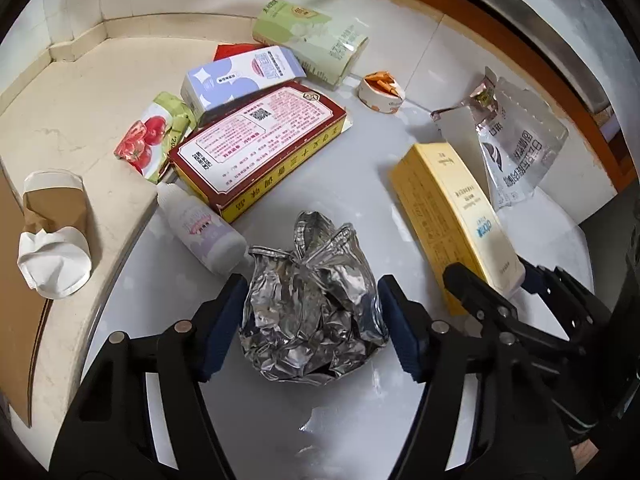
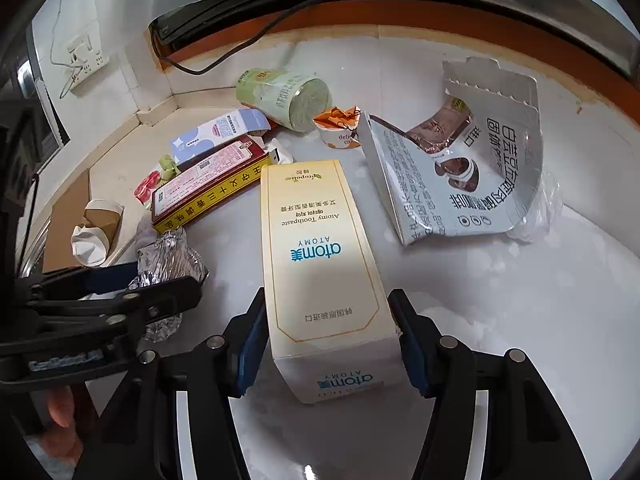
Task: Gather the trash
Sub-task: 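Grasp the crumpled foil with the left gripper while the right gripper grasps the toothpaste box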
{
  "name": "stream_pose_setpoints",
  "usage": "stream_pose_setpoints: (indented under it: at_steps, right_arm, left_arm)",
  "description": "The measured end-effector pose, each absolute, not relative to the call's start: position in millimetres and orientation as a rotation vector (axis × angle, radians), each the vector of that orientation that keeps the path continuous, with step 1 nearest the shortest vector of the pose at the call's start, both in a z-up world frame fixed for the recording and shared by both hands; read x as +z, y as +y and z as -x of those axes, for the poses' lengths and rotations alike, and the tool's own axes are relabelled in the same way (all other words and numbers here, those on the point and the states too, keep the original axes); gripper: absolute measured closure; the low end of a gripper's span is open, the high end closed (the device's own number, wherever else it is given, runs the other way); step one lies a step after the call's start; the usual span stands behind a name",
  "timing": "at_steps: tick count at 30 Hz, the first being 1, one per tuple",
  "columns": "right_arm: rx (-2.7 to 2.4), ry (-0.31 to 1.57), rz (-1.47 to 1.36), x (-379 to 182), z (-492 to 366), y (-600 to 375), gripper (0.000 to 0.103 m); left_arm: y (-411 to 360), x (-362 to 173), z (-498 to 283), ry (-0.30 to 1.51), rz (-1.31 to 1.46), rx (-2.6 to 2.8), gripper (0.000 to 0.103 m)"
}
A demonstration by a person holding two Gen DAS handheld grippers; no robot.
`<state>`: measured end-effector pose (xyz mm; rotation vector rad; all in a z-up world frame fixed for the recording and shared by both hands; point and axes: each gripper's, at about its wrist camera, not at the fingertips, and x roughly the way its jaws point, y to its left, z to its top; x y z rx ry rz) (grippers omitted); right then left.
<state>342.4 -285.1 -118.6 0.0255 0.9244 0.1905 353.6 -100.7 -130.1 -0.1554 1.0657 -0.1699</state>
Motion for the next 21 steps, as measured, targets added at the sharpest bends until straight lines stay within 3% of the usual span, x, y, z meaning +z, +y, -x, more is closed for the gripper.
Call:
stream_pose_setpoints:
  at_steps: [12,21]
  right_arm:
    - [0.166,0.893,-0.016,-111,-315,-281,0.047]
    - [0.186,0.833,-0.079,-80,-255,-277,0.048]
  left_arm:
    - [-99,-120,-326,1.024,0.114,-0.181,0.04]
    - [-88,-84,-264,0.943,0.073,-0.217,0.04]
